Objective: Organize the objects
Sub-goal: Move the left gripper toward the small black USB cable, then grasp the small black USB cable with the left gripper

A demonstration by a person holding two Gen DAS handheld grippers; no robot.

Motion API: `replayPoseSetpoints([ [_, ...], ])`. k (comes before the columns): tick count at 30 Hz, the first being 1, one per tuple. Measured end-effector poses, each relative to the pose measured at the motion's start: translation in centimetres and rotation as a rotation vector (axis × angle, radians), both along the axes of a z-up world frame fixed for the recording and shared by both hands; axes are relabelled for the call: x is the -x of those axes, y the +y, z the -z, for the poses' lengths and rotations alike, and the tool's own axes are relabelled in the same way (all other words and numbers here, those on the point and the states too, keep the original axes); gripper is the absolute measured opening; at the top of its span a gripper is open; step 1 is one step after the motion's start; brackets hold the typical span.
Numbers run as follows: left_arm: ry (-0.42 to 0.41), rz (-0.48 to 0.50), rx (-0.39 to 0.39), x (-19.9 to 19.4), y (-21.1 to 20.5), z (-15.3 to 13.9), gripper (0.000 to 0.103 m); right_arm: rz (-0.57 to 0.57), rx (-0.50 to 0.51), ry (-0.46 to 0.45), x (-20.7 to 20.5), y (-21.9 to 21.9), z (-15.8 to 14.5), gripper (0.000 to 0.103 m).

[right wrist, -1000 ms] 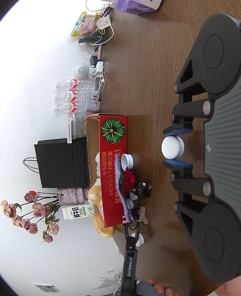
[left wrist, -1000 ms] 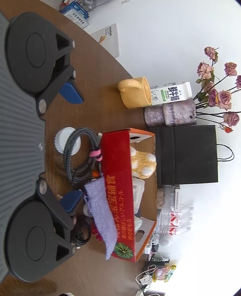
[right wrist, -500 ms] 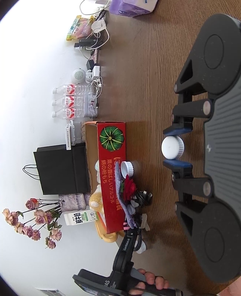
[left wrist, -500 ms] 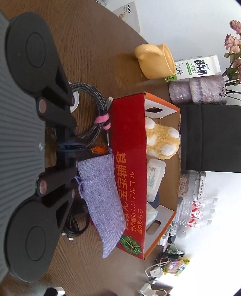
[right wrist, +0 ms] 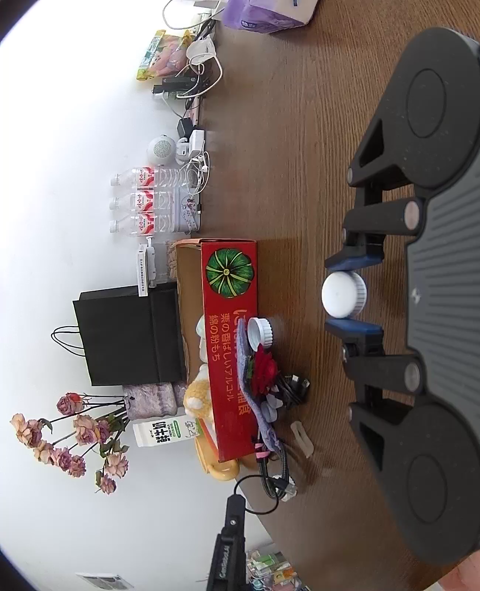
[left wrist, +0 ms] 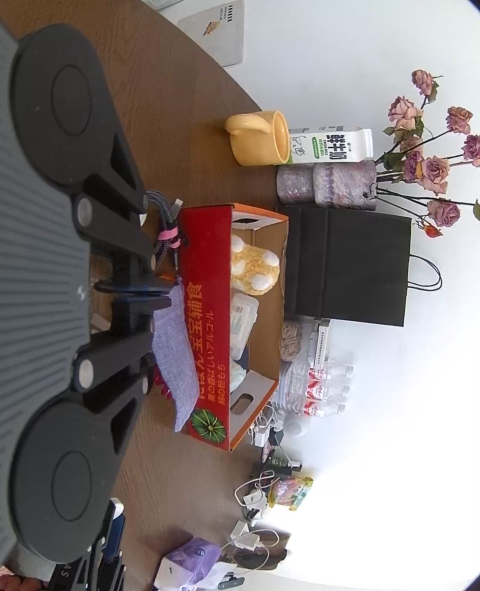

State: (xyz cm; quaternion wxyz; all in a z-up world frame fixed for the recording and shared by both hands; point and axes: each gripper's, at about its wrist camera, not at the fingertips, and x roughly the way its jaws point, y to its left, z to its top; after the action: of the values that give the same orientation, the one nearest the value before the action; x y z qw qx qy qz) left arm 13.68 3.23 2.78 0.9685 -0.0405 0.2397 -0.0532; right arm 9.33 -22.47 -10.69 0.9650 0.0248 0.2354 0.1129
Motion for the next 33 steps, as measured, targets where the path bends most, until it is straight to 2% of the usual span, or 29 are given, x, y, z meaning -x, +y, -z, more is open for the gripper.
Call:
replayPoseSetpoints([
  [3, 0.033, 0.025, 0.085, 1.7, 0.9, 0.8, 0.004, 0.000, -0.001, 0.000, 0.1, 0.0, -0.1, 0.027],
  [5, 0.067, 0.016, 0.107, 2.4, 1.5, 1.8, 0.004, -0.002, 0.000, 0.002, 0.1, 0.1, -0.1, 0.027],
  [10, 0.151, -0.066, 0.078, 2.3, 3.0, 4.4, 0.005, -0.019, 0.004, 0.001, 0.3, 0.7, -0.1, 0.027],
  [12, 0.144, -0.092, 0.047, 2.6, 3.2, 4.7, 0.009, -0.023, 0.006, 0.001, 0.3, 0.9, -0.1, 0.027],
  [13, 0.131, -0.097, 0.032, 2.9, 3.2, 4.6, 0.015, -0.023, 0.008, 0.001, 0.4, 0.9, -0.1, 0.027],
  [15, 0.077, -0.087, 0.015, 3.9, 2.8, 4.2, 0.071, -0.024, 0.009, 0.001, 0.4, 1.0, -0.1, 0.027],
  [16, 0.037, -0.074, -0.007, 4.5, 2.1, 3.9, 0.079, -0.026, 0.009, 0.000, 0.4, 1.1, -0.2, 0.027],
  [17, 0.010, -0.058, -0.041, 4.9, 1.3, 3.8, 0.080, -0.029, 0.010, -0.001, 0.5, 1.2, -0.2, 0.027],
  [20, -0.007, -0.006, -0.115, 5.6, -1.1, 3.9, 0.079, -0.039, 0.012, -0.006, 0.7, 1.5, -0.3, 0.027],
  [25, 0.026, 0.031, -0.142, 5.1, -3.6, 4.8, 0.077, -0.049, 0.013, -0.014, 1.0, 1.7, -0.4, 0.027],
  [28, 0.069, 0.016, -0.151, 4.3, -4.3, 5.5, 0.068, -0.049, 0.011, -0.014, 1.1, 1.7, -0.4, 0.027],
  [30, 0.104, -0.004, -0.145, 3.6, -4.4, 6.1, 0.056, -0.050, 0.008, -0.013, 1.2, 1.7, -0.4, 0.027],
  [33, 0.120, -0.032, -0.125, 3.1, -4.3, 6.8, 0.047, -0.053, 0.006, -0.012, 1.2, 1.7, -0.3, 0.027],
])
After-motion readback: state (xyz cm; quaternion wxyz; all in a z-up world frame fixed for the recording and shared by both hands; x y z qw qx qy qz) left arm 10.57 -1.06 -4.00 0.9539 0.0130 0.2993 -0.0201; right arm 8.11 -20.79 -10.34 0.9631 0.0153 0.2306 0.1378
